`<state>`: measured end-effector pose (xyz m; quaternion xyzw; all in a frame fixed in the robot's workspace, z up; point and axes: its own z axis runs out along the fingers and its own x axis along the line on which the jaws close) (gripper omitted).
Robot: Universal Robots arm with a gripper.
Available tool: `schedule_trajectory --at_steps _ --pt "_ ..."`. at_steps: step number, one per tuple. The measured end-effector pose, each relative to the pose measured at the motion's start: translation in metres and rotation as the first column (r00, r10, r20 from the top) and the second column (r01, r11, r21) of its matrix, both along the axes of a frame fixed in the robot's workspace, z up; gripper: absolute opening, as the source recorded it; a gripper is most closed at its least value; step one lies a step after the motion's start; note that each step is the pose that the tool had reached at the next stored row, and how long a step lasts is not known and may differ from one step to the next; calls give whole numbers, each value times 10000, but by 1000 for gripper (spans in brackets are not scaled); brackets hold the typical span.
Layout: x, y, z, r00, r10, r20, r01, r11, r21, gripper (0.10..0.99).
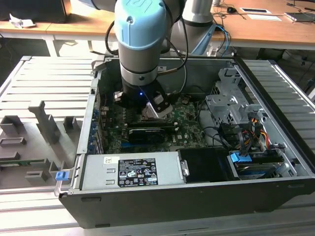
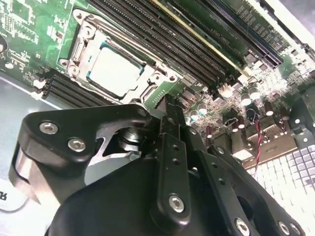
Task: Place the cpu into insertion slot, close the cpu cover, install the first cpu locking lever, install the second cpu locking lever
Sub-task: 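Install the second cpu locking lever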
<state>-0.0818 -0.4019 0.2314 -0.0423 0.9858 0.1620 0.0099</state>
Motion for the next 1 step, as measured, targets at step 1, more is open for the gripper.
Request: schedule_trajectory --at_steps 1 --pt "0 0 6 10000 0 0 0 10000 0 106"
